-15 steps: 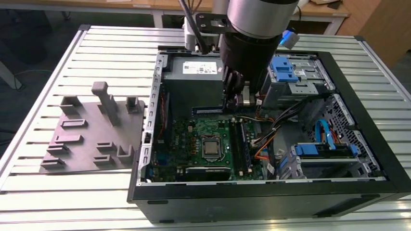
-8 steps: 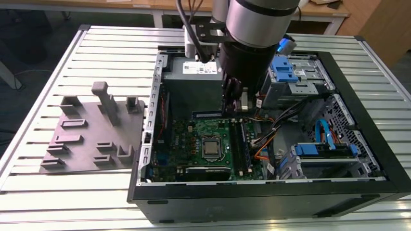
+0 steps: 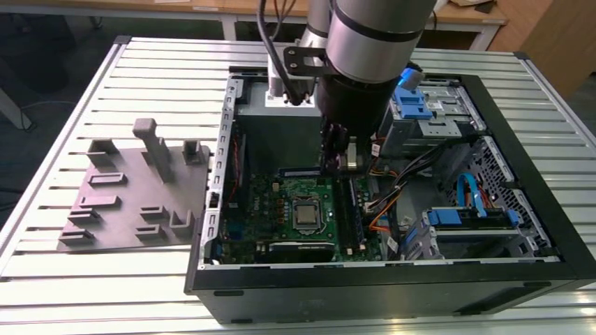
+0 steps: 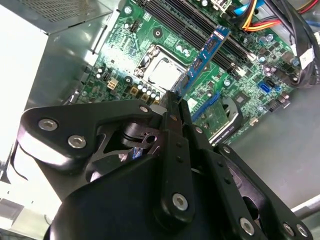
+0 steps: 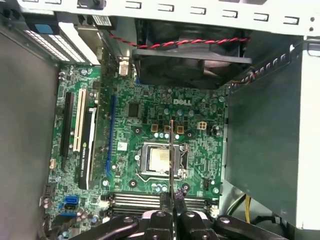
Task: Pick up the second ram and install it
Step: 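Pick up the second ram and move it above second insertion slot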
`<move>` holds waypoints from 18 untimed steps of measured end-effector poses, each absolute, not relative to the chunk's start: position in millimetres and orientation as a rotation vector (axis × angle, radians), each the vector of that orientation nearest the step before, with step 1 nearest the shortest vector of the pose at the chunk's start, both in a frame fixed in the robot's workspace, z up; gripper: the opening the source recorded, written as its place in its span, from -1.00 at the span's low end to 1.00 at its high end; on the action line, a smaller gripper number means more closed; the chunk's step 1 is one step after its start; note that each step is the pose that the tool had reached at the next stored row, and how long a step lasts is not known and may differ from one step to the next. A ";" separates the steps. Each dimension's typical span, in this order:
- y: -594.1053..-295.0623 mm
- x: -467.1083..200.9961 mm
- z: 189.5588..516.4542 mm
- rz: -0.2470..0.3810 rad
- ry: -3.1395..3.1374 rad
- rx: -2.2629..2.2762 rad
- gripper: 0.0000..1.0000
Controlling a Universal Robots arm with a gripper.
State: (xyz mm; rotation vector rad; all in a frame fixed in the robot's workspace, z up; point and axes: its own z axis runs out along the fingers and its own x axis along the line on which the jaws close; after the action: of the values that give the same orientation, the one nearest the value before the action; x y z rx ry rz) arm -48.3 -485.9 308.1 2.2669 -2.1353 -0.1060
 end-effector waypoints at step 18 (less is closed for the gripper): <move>-488.0 -48.3 283.0 -0.107 -2.135 2.267 -0.73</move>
State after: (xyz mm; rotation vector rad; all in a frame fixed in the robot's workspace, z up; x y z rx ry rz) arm -48.3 -488.0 283.0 2.2670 -2.1349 -0.1071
